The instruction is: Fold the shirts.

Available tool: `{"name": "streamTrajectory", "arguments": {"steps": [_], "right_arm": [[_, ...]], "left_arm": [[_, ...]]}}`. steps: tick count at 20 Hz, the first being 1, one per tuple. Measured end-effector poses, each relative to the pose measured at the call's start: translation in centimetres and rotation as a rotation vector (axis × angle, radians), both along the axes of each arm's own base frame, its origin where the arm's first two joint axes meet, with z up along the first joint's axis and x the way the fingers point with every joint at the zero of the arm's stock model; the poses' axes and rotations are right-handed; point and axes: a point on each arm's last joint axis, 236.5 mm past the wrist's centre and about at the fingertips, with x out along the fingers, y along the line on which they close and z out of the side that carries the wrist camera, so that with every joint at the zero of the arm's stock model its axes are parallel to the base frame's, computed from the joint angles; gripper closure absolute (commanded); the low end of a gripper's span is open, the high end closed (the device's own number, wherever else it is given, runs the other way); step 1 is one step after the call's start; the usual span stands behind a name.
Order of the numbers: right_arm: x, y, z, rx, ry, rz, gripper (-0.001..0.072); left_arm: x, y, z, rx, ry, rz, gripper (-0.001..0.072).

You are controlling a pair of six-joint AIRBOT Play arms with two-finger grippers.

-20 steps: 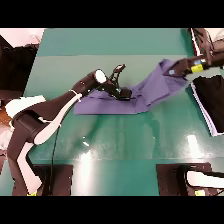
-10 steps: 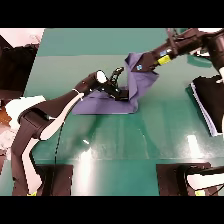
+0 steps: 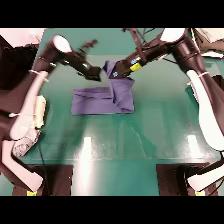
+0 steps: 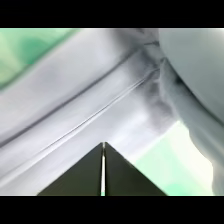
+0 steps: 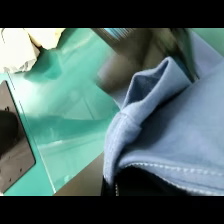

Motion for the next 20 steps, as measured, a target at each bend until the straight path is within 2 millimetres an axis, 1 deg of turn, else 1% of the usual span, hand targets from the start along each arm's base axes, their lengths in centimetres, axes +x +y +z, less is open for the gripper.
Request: {"name": "streamTrajectory", "arguments": {"steps": [2, 3, 4, 5, 6, 7, 8, 9, 10, 11, 12, 14, 17, 18, 19, 20], "right_arm": [[0.0, 2.3, -1.3, 0.009, -0.015, 0.021, 0.0691], [0.1, 3.7, -2.1, 0.017, -0.03, 0.03, 0.0595], [0.2, 5.1, -3.0, 0.026, -0.048, 0.038, 0.0352], [0.4, 6.7, -4.0, 0.036, -0.071, 0.046, 0.0158], [0.5, 8.3, -4.6, 0.054, -0.092, 0.049, 0.0122], [0.5, 10.0, -5.2, 0.075, -0.111, 0.047, 0.0124], [0.6, 11.1, -5.5, 0.091, -0.13, 0.042, 0.0144], [0.9, 11.7, -5.5, 0.103, -0.151, 0.03, 0.0152], [1.3, 11.8, -5.2, 0.108, -0.169, 0.02, 0.0158], [1.7, 11.2, -5.3, 0.091, -0.185, 0.016, 0.0158], [2.0, 10.1, -5.3, 0.064, -0.188, 0.02, 0.0158], [2.8, 6.5, -6.1, -0.011, -0.166, 0.003, 0.0158], [4.0, -1.1, -8.7, -0.12, -0.056, -0.088, 0.0157], [4.2, -3.6, -9.8, -0.146, -0.01, -0.128, 0.0139], [4.1, -6.2, -11.2, -0.17, 0.049, -0.173, 0.0063], [4.0, -8.5, -12.4, -0.178, 0.108, -0.22, 0.0024]], "left_arm": [[0.2, 5.1, 3.7, 0.061, -0.068, 0.055, 0.0681], [0.1, 7.5, 5.3, 0.088, -0.099, 0.086, 0.0681], [-0.2, 9.6, 7.1, 0.109, -0.131, 0.119, 0.0681], [-0.4, 11.3, 8.8, 0.122, -0.163, 0.148, 0.068], [-0.9, 12.8, 10.4, 0.13, -0.194, 0.177, 0.0681], [-1.2, 14.0, 11.6, 0.142, -0.218, 0.201, 0.0681], [-1.5, 14.9, 12.7, 0.149, -0.241, 0.22, 0.068], [-1.9, 15.5, 13.6, 0.152, -0.258, 0.231, 0.068], [-2.2, 15.8, 14.1, 0.155, -0.267, 0.238, 0.068], [-2.4, 16.1, 14.4, 0.158, -0.271, 0.243, 0.068], [-2.6, 16.5, 14.6, 0.165, -0.276, 0.25, 0.068], [-2.7, 16.7, 14.9, 0.166, -0.28, 0.255, 0.068], [-2.8, 16.9, 15.2, 0.165, -0.287, 0.259, 0.0681], [-2.8, 17.0, 15.2, 0.165, -0.29, 0.262, 0.068], [-2.8, 16.9, 15.3, 0.164, -0.293, 0.262, 0.068], [-2.8, 16.9, 15.4, 0.16, -0.295, 0.262, 0.068]]}}
